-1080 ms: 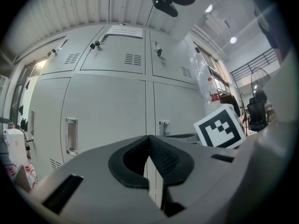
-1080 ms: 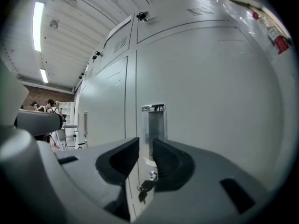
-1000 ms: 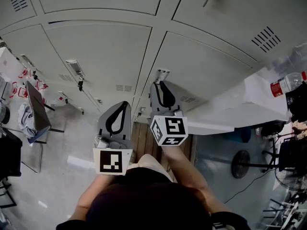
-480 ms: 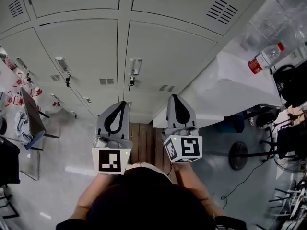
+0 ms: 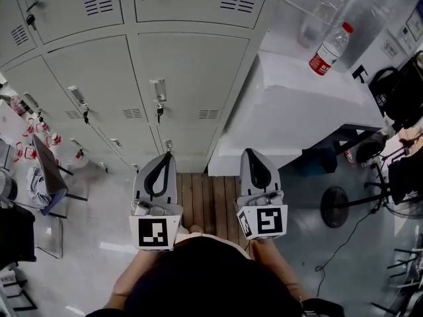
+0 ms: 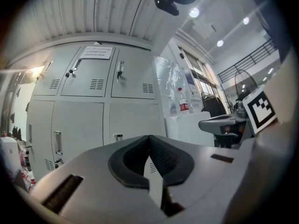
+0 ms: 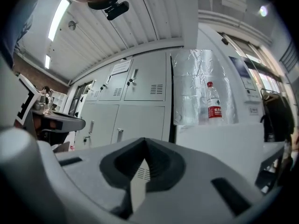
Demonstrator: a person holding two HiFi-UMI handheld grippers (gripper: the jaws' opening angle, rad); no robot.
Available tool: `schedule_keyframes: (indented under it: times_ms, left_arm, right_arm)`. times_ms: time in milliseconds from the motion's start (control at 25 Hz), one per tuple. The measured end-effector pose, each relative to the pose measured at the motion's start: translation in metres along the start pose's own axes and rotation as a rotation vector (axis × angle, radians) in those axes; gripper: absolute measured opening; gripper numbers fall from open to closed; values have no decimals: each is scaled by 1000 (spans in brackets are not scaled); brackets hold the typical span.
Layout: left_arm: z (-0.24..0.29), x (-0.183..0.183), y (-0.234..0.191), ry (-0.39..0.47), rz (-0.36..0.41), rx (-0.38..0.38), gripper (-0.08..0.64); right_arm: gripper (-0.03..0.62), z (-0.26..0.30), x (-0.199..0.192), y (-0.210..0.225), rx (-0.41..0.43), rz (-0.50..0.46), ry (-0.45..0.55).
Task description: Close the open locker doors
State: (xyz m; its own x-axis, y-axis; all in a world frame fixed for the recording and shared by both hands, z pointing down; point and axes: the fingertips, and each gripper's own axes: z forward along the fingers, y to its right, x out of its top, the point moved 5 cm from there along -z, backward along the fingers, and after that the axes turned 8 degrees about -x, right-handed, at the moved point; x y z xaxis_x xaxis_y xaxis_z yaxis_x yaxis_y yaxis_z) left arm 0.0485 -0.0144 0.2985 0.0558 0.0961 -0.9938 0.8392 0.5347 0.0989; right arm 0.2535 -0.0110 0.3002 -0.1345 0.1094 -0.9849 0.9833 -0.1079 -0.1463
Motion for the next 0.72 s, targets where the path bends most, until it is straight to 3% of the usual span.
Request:
schedule_keyframes:
  times_ms: [240, 560, 720]
  left_arm:
    - [-23, -10, 27, -13, 25, 21, 2]
    - [-29, -7, 49, -5, -13, -6, 2]
    - [-39, -10, 52, -4, 0, 12, 2]
  right_arm:
    - [2, -34, -28, -4, 38, 48, -17]
    - [2, -55, -31, 12, 25, 107, -3]
    - [2, -61, -30, 0, 62, 98, -3]
